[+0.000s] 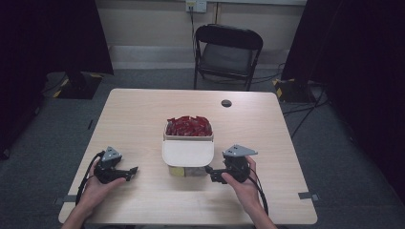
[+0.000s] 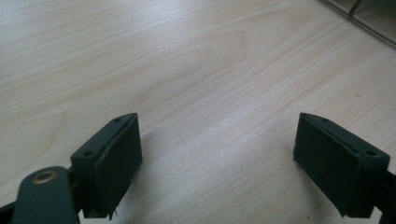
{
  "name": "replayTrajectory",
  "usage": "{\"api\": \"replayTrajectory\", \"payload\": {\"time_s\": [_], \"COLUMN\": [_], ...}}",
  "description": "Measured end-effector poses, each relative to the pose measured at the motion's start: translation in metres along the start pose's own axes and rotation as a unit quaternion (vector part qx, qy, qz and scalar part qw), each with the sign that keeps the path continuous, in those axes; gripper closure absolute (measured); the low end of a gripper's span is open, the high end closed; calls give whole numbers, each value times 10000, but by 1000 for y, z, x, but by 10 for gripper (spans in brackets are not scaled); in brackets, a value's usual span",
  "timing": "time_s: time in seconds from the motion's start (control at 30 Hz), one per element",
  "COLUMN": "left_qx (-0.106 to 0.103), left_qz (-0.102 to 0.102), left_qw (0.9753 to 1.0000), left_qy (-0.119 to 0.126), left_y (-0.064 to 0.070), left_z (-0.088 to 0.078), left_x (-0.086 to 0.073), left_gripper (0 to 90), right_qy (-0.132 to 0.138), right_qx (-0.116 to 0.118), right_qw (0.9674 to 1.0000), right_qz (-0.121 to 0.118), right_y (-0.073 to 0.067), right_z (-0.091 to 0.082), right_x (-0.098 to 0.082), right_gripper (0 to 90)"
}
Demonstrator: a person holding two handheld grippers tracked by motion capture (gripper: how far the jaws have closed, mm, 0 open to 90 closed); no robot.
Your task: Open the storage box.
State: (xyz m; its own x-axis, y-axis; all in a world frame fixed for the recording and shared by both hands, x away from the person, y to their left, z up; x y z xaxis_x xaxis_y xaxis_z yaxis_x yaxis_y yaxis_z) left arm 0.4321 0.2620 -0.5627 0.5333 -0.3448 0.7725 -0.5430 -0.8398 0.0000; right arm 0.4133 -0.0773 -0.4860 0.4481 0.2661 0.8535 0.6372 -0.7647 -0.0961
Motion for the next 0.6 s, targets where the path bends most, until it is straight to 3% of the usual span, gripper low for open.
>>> {"api": "replayTrajectory", "payload": {"time_s": [0.6], "left_qx": [1], "left_qz": [3], "left_qw": [10000], "left_qy": [-2], "left_y": [0], "left_z": [0], "left_x": [0], "left_gripper": [148], "right_qy": [45], "right_qx": [89], "right_qw": [9999], "right_qz": [-3], "right_y": [-2], "right_z": [-1], "right_x": [5], "right_gripper": [138]}}
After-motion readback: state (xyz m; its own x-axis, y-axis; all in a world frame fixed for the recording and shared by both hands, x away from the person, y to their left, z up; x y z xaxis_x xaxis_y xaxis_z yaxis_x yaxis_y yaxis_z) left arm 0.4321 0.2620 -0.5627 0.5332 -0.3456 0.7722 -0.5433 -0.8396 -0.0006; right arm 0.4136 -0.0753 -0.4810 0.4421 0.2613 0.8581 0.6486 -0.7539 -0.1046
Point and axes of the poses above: each handheld gripper's, and its own axes: z roughly forward along the jaws, x roughly out of its top, y roughly to its right, the point moved 9 cm from there along z, roughly forward along the jaws, and after that the axes turned 3 degrees about y, right-handed, at the moved point
